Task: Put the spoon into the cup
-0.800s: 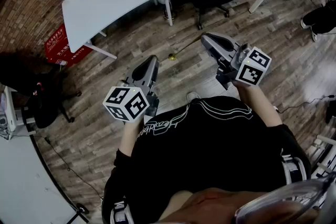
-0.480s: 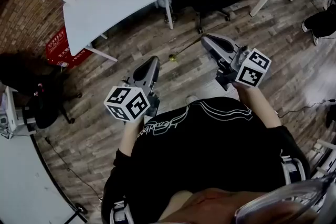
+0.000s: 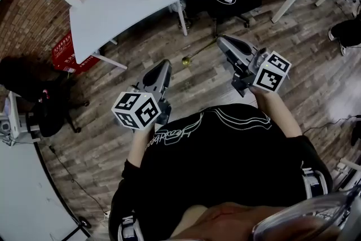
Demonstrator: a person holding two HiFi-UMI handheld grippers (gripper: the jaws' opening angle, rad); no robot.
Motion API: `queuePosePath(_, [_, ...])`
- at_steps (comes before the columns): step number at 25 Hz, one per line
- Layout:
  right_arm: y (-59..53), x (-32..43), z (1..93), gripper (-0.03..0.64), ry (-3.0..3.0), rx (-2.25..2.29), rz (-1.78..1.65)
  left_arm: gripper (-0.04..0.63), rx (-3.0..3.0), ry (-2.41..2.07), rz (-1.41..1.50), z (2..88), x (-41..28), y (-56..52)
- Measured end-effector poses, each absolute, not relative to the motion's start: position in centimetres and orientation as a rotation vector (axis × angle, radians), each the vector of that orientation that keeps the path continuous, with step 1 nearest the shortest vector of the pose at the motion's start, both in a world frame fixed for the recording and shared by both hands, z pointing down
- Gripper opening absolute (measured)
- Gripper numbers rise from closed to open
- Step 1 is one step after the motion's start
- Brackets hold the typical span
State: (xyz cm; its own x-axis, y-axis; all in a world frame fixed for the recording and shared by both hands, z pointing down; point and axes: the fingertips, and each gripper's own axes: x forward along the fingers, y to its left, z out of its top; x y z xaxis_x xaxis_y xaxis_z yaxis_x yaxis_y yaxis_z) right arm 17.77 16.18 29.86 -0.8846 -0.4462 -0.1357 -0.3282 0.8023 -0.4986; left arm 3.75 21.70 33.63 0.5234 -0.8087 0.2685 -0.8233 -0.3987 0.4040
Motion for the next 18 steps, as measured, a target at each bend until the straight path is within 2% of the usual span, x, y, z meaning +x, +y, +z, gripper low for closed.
queuePosePath(8, [13.6, 20.6, 29.6, 0.000, 2.726, -0.565, -0.684, 0.005, 2.286, -1.367, 0.043, 33.4, 6.7, 19.6])
queuePosePath(18, [10.6, 20.4, 30.4, 0.000, 2.701, -0.550, -0.707, 0.005, 2.261, -1.399, 0.057, 34.2, 5.7, 17.1])
